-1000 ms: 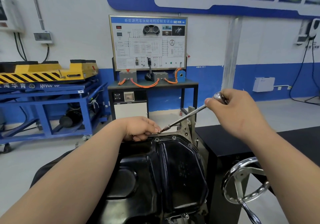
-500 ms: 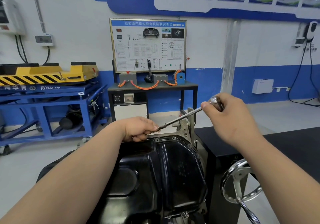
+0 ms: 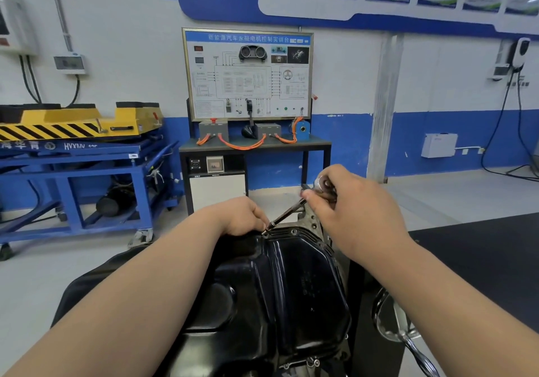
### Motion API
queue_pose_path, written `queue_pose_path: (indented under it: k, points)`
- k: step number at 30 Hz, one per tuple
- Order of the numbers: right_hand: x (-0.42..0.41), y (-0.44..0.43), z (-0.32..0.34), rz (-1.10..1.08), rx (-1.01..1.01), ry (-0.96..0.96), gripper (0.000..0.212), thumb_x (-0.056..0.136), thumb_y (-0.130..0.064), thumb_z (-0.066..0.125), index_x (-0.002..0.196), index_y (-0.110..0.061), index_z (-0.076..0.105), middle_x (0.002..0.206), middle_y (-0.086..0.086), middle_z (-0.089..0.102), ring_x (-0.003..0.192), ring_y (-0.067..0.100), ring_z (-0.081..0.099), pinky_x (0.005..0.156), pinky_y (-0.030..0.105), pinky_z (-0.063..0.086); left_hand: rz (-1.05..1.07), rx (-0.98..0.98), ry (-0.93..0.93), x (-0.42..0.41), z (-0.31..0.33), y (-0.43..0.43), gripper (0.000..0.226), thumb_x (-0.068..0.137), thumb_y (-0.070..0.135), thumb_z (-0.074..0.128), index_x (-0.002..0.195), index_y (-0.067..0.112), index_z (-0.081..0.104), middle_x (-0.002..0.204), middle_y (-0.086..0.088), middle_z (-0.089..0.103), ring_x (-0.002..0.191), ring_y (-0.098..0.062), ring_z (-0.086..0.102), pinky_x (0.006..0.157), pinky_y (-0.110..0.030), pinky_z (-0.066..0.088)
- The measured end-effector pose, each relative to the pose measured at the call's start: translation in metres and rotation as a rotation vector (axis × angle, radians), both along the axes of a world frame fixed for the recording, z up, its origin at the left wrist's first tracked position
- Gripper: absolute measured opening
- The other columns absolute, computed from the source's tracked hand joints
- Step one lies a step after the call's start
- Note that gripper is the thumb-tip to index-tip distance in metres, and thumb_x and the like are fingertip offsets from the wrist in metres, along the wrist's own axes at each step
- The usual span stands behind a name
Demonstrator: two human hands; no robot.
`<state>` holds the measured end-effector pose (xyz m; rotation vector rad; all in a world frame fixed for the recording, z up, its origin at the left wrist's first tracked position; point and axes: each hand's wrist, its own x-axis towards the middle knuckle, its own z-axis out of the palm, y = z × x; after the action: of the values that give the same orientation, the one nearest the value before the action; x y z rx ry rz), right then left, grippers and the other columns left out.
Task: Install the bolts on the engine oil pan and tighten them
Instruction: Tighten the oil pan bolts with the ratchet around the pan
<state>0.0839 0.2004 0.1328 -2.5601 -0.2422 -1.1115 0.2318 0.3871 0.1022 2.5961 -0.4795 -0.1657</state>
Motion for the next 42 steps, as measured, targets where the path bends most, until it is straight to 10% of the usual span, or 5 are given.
queue_pose_path:
  k: [14,20,24,33,42]
  points:
    - [-0.004,0.007,-0.002,0.004,-0.121,0.008,0.023,0.091,-0.050,0.049,0.085,-0.032,0.036,0.063,-0.019,0.034,0.063,0.011,0.043,0.052,0.028,0.030,-0.005,0.055,0.031,-0.013,0.007,-0.006,0.028,0.083,0.014,0.062,0.103,0.030,0.074,0.079,0.020,0.061,0.081,-0.006,0.055,0.083,-0.019,0.038]
    - [-0.011,0.020,0.006,0.027,-0.282,0.071,0.024,0.091,-0.053,0.041,0.087,-0.029,0.038,0.070,-0.013,0.040,0.066,0.014,0.046,0.057,0.029,0.037,-0.040,0.112,0.024,-0.017,0.010,-0.005,0.035,0.085,0.012,0.058,0.063,0.038,0.068,0.067,0.022,0.059,0.070,0.000,0.051,0.077,-0.021,0.037]
    - [-0.013,0.029,0.012,-0.004,-0.364,0.091,0.038,0.083,-0.059,0.026,0.091,-0.025,0.042,0.079,-0.011,0.046,0.069,0.015,0.051,0.060,0.032,0.045,-0.052,0.138,-0.010,-0.018,0.009,-0.006,0.031,0.086,0.013,0.058,0.071,0.039,0.063,0.077,0.018,0.060,0.073,-0.001,0.051,0.080,-0.022,0.036]
    - [-0.017,0.039,0.015,0.179,-0.284,0.226,0.022,0.095,-0.021,0.049,0.116,-0.028,0.047,0.114,-0.009,0.045,0.085,0.022,0.058,0.073,0.040,0.052,-0.038,0.131,-0.007,-0.021,0.008,-0.004,0.025,0.087,0.014,0.056,0.089,0.035,0.070,0.087,0.011,0.060,0.090,-0.014,0.054,0.085,-0.026,0.039]
    - [-0.021,0.047,0.020,0.153,-0.383,0.349,0.030,0.091,-0.010,0.051,0.116,-0.025,0.044,0.111,-0.002,0.043,0.090,0.021,0.054,0.077,0.040,0.051,-0.053,0.156,-0.049,-0.018,0.005,-0.003,0.035,0.084,0.011,0.054,0.062,0.037,0.059,0.077,0.017,0.057,0.083,-0.014,0.055,0.080,-0.027,0.038]
